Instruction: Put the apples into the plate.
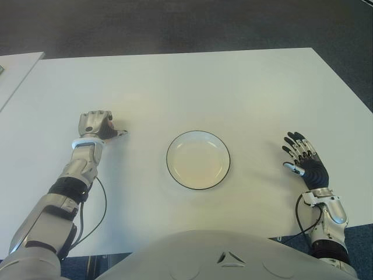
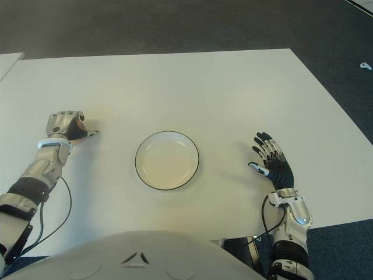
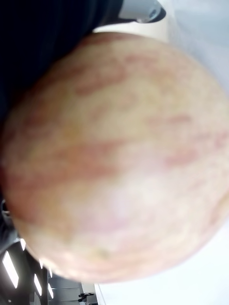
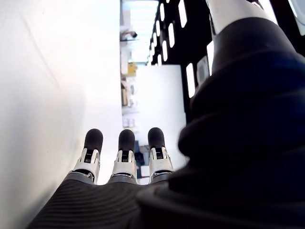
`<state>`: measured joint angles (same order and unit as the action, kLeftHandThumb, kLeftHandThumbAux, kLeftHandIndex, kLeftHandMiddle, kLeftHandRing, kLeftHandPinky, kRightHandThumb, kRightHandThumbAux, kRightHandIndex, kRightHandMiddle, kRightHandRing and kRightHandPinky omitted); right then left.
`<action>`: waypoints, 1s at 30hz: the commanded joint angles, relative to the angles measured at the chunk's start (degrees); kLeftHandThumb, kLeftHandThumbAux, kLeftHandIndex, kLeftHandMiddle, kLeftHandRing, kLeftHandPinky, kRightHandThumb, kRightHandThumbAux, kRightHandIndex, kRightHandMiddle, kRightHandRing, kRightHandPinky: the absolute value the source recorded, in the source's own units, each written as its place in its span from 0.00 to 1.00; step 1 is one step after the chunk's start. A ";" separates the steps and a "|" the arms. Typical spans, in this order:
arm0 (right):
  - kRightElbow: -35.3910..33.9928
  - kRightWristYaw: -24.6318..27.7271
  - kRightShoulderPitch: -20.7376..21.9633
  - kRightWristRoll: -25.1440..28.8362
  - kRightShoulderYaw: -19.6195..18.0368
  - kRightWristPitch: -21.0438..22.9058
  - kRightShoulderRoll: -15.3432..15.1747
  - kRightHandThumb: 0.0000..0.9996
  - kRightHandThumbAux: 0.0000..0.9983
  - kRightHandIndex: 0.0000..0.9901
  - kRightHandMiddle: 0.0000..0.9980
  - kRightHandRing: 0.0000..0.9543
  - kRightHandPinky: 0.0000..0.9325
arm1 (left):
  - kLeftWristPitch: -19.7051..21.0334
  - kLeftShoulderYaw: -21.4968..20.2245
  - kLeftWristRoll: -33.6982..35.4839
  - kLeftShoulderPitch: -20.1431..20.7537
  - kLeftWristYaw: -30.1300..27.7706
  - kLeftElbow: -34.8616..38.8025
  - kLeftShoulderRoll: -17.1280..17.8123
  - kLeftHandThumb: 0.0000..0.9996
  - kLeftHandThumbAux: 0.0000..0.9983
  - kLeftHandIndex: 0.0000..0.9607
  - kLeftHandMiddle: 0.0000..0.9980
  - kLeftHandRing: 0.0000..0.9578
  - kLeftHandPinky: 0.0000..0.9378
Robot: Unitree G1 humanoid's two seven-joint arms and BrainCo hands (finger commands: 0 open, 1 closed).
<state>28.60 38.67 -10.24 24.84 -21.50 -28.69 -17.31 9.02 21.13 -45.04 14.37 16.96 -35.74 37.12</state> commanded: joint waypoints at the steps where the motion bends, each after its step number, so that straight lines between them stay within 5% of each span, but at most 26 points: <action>1: 3.20 0.02 -1.30 -0.16 0.55 1.86 1.75 0.00 0.86 0.03 0.00 0.00 0.01 | -0.21 1.77 0.29 -3.72 -2.66 -0.87 -1.87 0.85 0.67 0.42 0.53 0.84 0.82; 30: 2.59 0.01 -1.78 -0.66 0.80 0.75 1.95 0.00 0.86 0.03 0.01 0.00 0.01 | 0.67 2.03 0.08 -3.66 -3.67 1.35 -1.47 0.85 0.67 0.42 0.53 0.84 0.83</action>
<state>28.82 38.70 -10.16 24.70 -21.53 -29.10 -17.35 10.68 21.26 -45.12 13.68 16.64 -33.27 37.03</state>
